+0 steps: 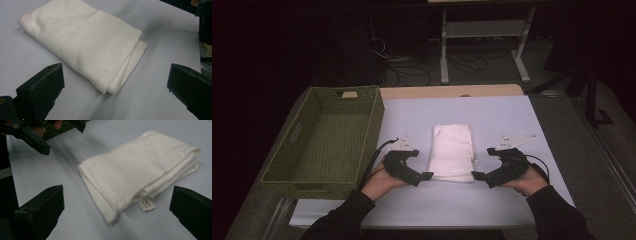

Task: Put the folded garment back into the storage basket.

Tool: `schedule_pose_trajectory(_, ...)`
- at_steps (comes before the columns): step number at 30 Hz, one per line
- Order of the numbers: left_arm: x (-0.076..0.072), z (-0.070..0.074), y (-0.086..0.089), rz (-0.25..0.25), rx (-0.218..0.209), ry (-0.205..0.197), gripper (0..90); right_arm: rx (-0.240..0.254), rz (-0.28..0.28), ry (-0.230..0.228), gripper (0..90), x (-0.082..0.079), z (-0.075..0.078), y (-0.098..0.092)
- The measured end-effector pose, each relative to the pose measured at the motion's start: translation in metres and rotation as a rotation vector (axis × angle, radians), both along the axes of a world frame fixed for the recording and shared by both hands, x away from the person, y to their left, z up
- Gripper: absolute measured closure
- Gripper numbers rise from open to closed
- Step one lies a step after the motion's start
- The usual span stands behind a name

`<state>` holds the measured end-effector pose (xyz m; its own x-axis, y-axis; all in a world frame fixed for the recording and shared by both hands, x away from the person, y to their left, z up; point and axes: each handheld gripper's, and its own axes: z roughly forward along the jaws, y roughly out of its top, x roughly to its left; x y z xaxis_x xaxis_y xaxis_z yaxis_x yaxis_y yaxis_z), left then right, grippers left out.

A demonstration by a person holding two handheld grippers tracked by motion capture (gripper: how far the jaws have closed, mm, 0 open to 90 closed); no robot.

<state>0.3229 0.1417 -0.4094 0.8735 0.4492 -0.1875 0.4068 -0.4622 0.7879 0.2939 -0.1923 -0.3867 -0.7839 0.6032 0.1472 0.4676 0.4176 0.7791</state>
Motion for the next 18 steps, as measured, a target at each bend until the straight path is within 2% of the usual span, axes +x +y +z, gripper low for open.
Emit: schedule_pose_trajectory(18,-0.003,-0.019,-0.011,-0.027,0.073,0.006,0.1,-0.01,0.013,0.029,0.0,-0.006,-0.014,0.001)
